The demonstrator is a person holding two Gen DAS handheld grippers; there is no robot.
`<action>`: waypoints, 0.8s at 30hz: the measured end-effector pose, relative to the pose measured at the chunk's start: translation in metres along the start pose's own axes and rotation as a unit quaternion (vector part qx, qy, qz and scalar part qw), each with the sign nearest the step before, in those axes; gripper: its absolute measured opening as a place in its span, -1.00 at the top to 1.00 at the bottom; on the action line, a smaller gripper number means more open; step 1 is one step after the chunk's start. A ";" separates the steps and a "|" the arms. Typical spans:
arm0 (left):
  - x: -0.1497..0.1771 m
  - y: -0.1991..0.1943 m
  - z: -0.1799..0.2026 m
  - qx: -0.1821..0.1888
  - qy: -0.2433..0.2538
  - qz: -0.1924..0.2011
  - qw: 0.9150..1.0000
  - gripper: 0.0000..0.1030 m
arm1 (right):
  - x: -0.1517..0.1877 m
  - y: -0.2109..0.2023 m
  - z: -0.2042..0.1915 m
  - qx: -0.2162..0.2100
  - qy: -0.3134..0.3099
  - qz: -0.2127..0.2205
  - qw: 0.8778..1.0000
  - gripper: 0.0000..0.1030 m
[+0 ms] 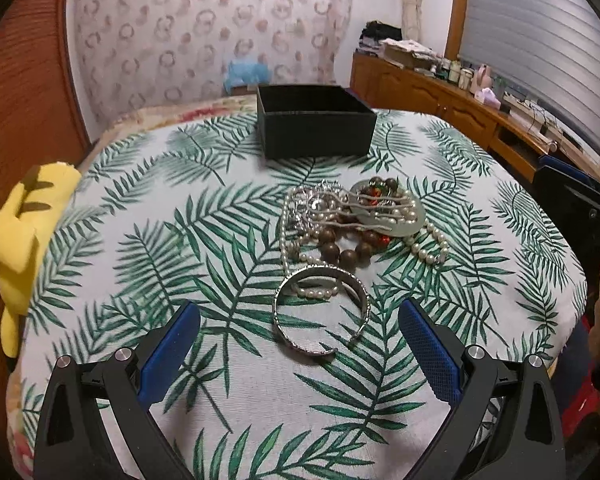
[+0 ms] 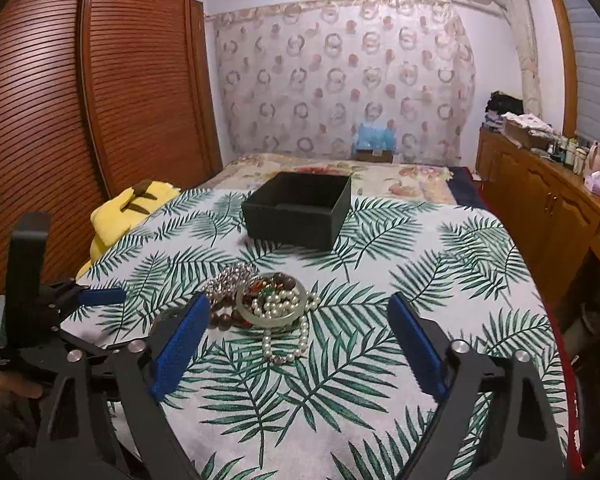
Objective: Organize jewelry
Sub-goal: 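Lower the left gripper onto the silver bangle and close on it, then lift the silver bangle with the left gripper while the right gripper grasps the silver hair comb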
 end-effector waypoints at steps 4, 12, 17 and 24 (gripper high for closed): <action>0.001 0.009 0.004 0.012 0.006 -0.016 1.000 -0.70 | 0.004 0.007 -0.001 -0.003 -0.003 -0.014 1.000 -0.58; 0.002 0.028 0.012 0.015 0.024 -0.042 0.999 -0.47 | 0.010 0.019 -0.002 -0.011 -0.014 -0.036 0.999 -0.25; 0.003 0.027 0.009 0.009 0.025 -0.037 0.999 -0.35 | 0.012 0.030 -0.010 -0.035 -0.019 -0.054 0.998 0.04; 0.005 0.022 0.001 0.012 0.013 -0.026 1.000 -0.11 | 0.010 0.048 -0.025 -0.074 -0.021 -0.076 0.994 0.09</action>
Point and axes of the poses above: each gripper's, at about its wrist camera, not at the fingertips, and y roughly the way its jaws point, z to its right, x to its underside, the point moved 2 cm from there along y, roughly the way its jaws point, and after that the axes turned 2 degrees about x, right-handed, at the moved point
